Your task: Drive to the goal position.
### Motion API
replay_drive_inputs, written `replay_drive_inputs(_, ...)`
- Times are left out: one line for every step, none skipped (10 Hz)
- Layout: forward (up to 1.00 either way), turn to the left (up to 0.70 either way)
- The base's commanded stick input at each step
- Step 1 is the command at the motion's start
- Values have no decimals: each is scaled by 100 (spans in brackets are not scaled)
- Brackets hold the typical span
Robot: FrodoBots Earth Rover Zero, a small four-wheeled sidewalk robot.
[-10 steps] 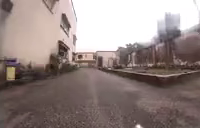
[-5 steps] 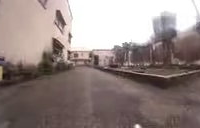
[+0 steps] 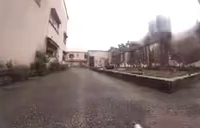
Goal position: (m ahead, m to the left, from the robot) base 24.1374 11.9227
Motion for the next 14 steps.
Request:
replay_drive_inputs(70,18)
replay_drive_inputs(70,18)
replay_drive_inputs(70,18)
replay_drive_inputs(70,18)
replay_drive_inputs(70,18)
replay_drive_inputs(70,-5)
replay_drive_inputs(70,-17)
replay_drive_inputs(70,-12)
replay_drive_inputs(70,13)
replay_drive_inputs(70,18)
replay_drive_inputs(70,7)
replay_drive_inputs(70,-15)
replay_drive_inputs(70,-17)
replay_drive_inputs(70,-17)
